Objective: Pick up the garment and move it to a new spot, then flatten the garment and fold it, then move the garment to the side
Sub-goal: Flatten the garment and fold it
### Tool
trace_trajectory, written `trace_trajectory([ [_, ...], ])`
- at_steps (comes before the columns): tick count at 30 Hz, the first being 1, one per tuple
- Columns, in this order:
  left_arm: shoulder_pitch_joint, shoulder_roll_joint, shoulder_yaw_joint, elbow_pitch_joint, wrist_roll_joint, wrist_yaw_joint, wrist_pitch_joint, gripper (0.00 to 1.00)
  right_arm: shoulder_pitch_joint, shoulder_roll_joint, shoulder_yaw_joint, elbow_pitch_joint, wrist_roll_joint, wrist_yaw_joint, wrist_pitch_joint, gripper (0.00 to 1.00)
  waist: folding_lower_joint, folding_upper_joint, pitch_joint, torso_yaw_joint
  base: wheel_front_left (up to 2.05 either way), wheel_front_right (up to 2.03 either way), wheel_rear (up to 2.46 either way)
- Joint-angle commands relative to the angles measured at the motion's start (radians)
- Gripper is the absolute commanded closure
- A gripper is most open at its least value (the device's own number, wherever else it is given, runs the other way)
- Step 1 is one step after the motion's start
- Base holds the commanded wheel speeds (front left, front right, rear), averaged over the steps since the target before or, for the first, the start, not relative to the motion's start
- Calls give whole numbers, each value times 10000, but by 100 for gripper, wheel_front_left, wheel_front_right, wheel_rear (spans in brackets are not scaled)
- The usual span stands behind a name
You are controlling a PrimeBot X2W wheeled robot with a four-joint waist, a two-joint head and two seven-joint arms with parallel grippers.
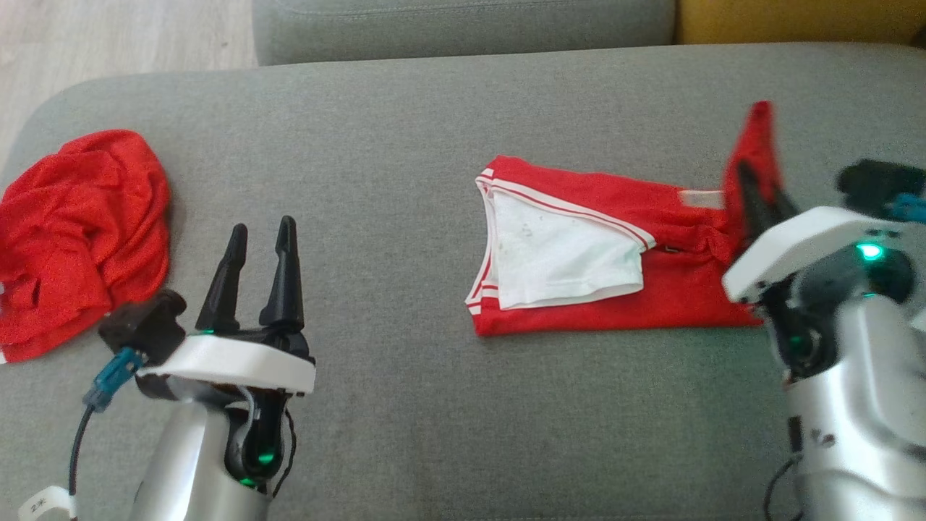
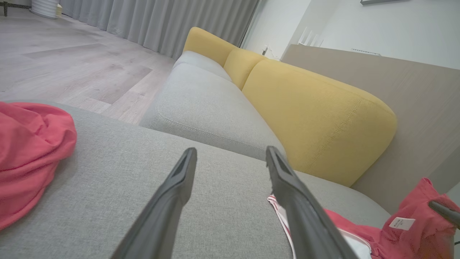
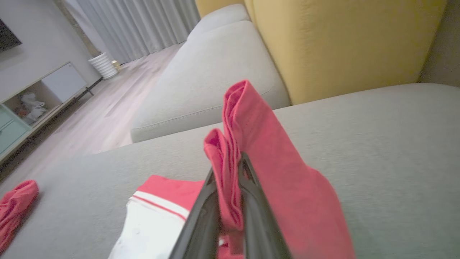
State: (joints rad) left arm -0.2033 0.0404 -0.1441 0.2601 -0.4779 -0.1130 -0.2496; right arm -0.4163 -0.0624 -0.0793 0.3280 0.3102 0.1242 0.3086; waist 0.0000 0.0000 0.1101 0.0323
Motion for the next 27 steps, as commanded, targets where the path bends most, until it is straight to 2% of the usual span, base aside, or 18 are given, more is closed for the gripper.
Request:
trace_trajectory([
  [1, -197, 99, 293, -295, -80, 49, -122, 0, -215, 98, 488, -546, 233, 65, 54, 100, 0, 0, -39, 64, 0, 0, 0],
  [7, -185, 99, 175, -325, -214, 96, -122, 0, -32, 118, 2216, -482, 1689, 65, -410, 100, 0, 0, 63, 346, 0, 0, 0],
  [19, -411, 99, -247, -258, -491, 194, -122, 0, -1364, 121, 4065, 2303, 2987, 65, -2461, 100, 0, 0, 714, 1140, 0, 0, 0],
  [26, -500, 99, -394, -199, -602, 236, -122, 0, -2029, 121, 5060, 3634, 3656, 65, -3158, 100, 0, 0, 902, 1380, 0, 0, 0],
  [27, -508, 99, -409, -191, -611, 241, -122, 0, -2094, 121, 5220, 3839, 3692, 65, -3210, 56, 0, 0, 917, 1392, 0, 0, 0],
])
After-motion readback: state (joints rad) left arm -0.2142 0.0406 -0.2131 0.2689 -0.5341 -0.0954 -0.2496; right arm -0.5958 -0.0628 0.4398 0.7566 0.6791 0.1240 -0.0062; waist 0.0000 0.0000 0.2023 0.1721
